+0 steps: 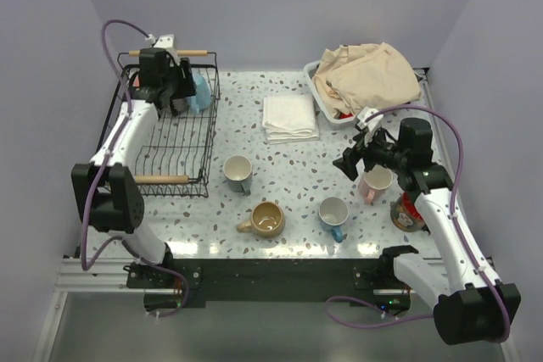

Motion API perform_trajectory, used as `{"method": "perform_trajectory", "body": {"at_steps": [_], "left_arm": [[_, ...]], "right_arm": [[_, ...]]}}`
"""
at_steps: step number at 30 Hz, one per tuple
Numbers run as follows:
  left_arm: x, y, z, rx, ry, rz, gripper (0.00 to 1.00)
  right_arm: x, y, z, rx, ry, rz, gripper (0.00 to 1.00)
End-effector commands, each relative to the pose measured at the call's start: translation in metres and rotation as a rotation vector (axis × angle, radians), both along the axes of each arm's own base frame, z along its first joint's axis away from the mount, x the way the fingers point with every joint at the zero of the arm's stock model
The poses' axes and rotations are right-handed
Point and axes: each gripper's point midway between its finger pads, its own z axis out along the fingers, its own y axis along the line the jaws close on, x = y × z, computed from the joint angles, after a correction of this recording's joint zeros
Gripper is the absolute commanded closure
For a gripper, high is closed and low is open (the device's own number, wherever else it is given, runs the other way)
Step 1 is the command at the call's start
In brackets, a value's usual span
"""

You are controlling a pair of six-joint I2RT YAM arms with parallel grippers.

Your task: Load the cups into the dish rack

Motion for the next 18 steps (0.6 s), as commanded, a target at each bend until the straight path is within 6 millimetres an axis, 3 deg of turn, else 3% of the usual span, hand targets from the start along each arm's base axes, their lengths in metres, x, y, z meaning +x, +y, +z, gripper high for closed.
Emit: {"method": "perform_trajectory", "body": {"at_steps": [1,2,3,4,5,6,7,8,9,10,11,12,18], "left_arm": [[-0.046,-0.005,0.052,-0.036,-0.168,-0.033,0.32],[-0.064,-0.007,0.074,-0.057,-0.227,-0.040,0.30],[-0.076,-0.013,0.077,-0.079,-0.241,-0.072,0.30],[-0.089,-0.016,0.063,-0.091,-0.231,-0.087,0.28],[-0.109,-0.019,0.084,-0.107,-0.297,-0.103,0.22],[-0.120,-0.026,0.083,-0.124,-0.310,-0.143,0.17],[-0.131,-0.028,0.071,-0.130,-0.302,-0.152,0.15],[-0.147,-0.030,0.083,-0.140,-0.347,-0.167,0.13],[-0.157,-0.035,0.069,-0.155,-0.327,-0.195,0.13],[-0.169,-0.038,0.077,-0.167,-0.361,-0.212,0.13],[-0.176,-0.045,0.074,-0.187,-0.359,-0.254,0.11],[-0.183,-0.048,0.064,-0.200,-0.344,-0.271,0.11],[-0.212,-0.062,0.059,-0.230,-0.402,-0.363,0.10]], "right_arm": [[0.006,-0.007,0.011,-0.006,-0.033,-0.008,0.01],[0.008,-0.009,0.012,-0.004,-0.027,-0.023,0.01],[0.011,-0.015,0.009,-0.005,0.010,-0.075,0.01],[0.013,-0.019,0.017,-0.008,0.008,-0.093,0.01],[0.012,-0.021,0.018,-0.017,0.026,-0.105,0.01],[0.009,-0.026,0.008,-0.032,0.098,-0.129,0.01],[0.013,-0.034,0.016,-0.054,0.098,-0.173,0.01],[0.012,-0.039,0.015,-0.079,0.117,-0.175,0.01],[0.004,-0.048,0.007,-0.100,0.183,-0.199,0.01],[0.007,-0.057,0.011,-0.119,0.196,-0.233,0.01],[0.000,-0.061,0.006,-0.135,0.240,-0.238,0.01],[0.001,-0.082,0.005,-0.135,0.265,-0.307,0.01],[-0.009,-0.145,-0.003,-0.148,0.392,-0.512,0.01]]}}
